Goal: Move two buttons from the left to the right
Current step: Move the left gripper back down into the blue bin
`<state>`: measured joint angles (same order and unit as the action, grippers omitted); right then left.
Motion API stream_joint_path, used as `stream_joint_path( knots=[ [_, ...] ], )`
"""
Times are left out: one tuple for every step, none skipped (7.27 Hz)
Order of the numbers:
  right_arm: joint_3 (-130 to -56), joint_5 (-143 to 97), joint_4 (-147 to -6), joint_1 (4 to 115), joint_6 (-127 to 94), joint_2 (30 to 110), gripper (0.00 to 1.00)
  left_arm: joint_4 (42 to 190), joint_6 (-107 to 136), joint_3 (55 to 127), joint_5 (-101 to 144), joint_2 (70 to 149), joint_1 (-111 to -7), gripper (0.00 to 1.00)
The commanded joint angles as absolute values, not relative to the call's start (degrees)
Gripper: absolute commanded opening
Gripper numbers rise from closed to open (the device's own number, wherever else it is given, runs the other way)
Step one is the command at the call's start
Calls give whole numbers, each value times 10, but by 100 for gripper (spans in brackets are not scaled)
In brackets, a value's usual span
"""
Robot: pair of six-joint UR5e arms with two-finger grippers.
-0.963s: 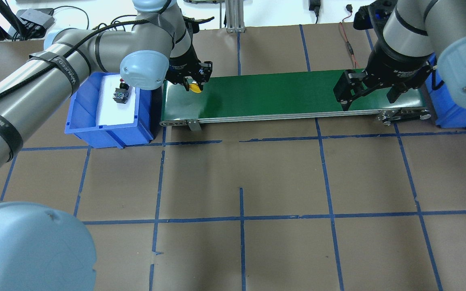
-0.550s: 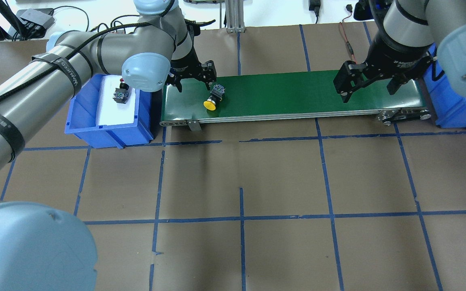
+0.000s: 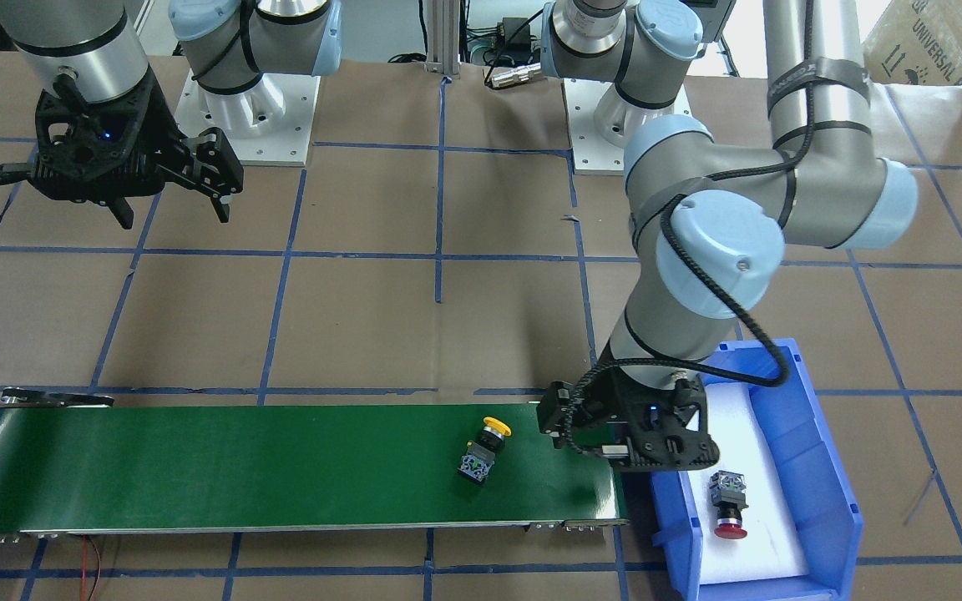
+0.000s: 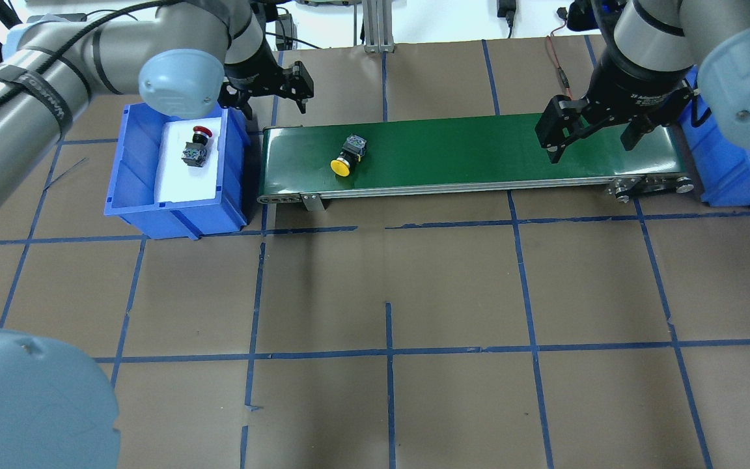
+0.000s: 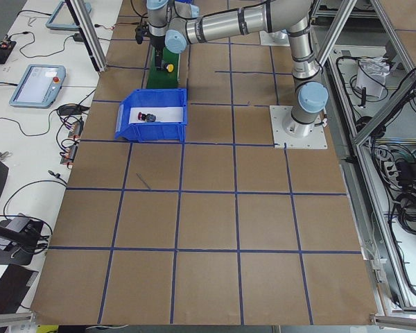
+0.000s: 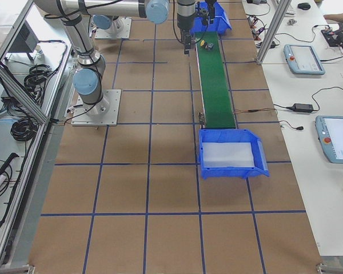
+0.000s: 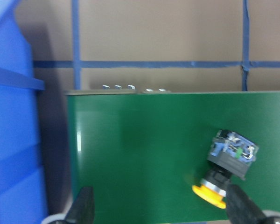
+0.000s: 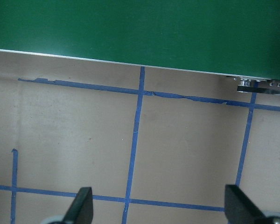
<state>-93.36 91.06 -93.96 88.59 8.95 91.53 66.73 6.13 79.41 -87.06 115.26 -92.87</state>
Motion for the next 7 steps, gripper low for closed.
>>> stream_joint_path(
  knots=[
    [-937,904,-940,886,91,915,100,698,23,763,-867,1152,-870,100],
    [-939,908,-940,886,89,918,100,698,7,766,-866,1157,-844,100],
    [-940,910,-940,886,87,921,100,697,-8,763,-869,1161,-825,100],
    [-941,909,-940,886,83,921,100,690,-8,765,-866,1171,-812,100],
    [-941,911,-940,886,82,921,100,689,-10,758,-866,1189,-810,100],
    [-941,908,-940,886,81,922,100,684,-10,757,-867,1207,-810,100],
    [-941,907,-940,886,81,920,100,680,-11,757,-866,1218,-808,100]
  ],
)
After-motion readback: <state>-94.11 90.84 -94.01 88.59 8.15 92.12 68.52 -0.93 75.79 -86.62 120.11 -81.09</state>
